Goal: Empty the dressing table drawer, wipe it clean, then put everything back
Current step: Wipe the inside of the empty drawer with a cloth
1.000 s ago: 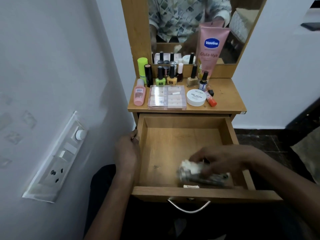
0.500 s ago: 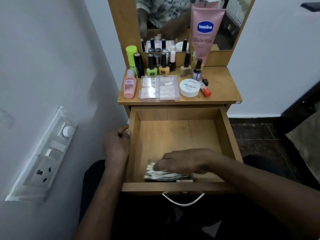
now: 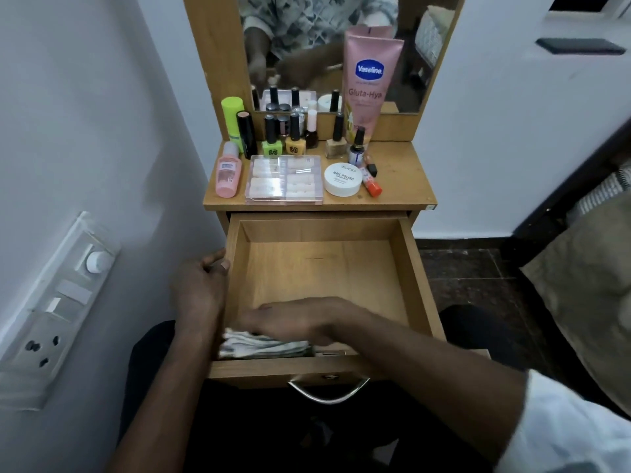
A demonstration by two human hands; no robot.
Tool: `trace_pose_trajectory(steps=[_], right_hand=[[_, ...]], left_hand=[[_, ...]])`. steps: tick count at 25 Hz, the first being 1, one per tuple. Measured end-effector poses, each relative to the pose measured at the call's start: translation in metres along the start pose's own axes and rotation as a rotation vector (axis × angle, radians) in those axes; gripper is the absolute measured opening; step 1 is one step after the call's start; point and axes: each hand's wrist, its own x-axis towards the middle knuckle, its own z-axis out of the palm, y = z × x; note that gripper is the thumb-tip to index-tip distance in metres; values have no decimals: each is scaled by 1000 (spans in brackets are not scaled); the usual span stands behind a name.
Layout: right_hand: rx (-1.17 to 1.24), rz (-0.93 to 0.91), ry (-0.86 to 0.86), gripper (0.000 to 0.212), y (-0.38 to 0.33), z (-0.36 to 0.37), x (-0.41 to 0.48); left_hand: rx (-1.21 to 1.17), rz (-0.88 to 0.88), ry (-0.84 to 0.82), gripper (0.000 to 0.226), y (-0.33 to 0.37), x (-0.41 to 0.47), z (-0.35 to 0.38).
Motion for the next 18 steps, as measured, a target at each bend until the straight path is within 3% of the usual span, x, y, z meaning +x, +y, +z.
trace_pose_trajectory(steps=[3, 10, 15, 18], right_hand=[[-19, -6, 11, 44, -5, 1, 5], [-270, 379, 75, 41, 75, -51, -92], [-570, 248, -23, 28, 83, -66, -83], [-871, 97, 113, 34, 72, -88, -73]], left_hand=[[-2, 8, 2, 29, 3, -3, 0], [-28, 8, -9, 31, 4, -3, 1], [90, 111, -11, 32, -1, -3, 1], [121, 167, -1, 36, -2, -2, 3]])
